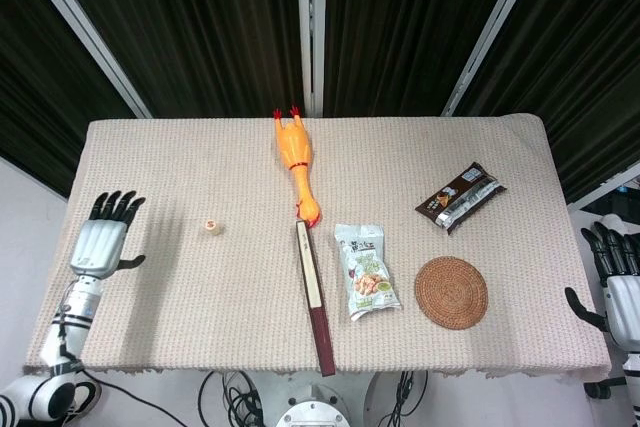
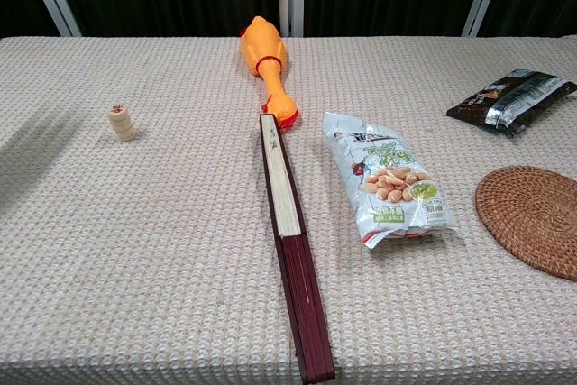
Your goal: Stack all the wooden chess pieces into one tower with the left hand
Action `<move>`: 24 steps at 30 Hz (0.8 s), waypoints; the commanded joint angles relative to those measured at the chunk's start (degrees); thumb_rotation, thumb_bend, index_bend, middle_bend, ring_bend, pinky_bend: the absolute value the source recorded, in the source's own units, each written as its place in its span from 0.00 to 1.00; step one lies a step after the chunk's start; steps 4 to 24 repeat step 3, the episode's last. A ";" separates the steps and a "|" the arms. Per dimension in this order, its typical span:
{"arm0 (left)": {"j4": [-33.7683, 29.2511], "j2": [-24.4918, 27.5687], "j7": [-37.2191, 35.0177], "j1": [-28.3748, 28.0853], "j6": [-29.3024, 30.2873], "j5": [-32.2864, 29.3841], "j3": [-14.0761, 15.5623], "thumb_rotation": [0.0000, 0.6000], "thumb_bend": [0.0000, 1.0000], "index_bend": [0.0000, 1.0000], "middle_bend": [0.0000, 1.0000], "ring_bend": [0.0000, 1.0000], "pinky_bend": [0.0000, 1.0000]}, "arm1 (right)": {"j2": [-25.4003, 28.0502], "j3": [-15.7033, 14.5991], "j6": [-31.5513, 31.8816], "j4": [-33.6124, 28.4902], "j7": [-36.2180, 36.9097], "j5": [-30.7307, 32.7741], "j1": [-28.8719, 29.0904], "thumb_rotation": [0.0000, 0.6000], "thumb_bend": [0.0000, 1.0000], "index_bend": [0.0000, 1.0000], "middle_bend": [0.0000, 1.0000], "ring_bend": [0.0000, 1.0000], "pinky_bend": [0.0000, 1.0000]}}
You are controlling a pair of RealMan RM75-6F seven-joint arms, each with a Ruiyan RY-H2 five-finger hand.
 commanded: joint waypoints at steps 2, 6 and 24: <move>-1.36 4.29 2.16 5.49 5.84 4.43 4.03 1.00 0.04 0.08 0.03 0.00 0.00 | -0.17 -0.17 -0.18 -0.15 -0.66 -0.21 0.13 1.00 0.26 0.00 0.00 0.00 0.00; -1.91 4.95 1.60 6.05 6.16 4.51 4.16 1.00 0.04 0.08 0.03 0.00 0.00 | -0.24 -0.13 -0.29 -0.14 -0.85 -0.11 0.19 1.00 0.26 0.00 0.00 0.00 0.00; -1.91 4.95 1.60 6.05 6.16 4.51 4.16 1.00 0.04 0.08 0.03 0.00 0.00 | -0.24 -0.13 -0.29 -0.14 -0.85 -0.11 0.19 1.00 0.26 0.00 0.00 0.00 0.00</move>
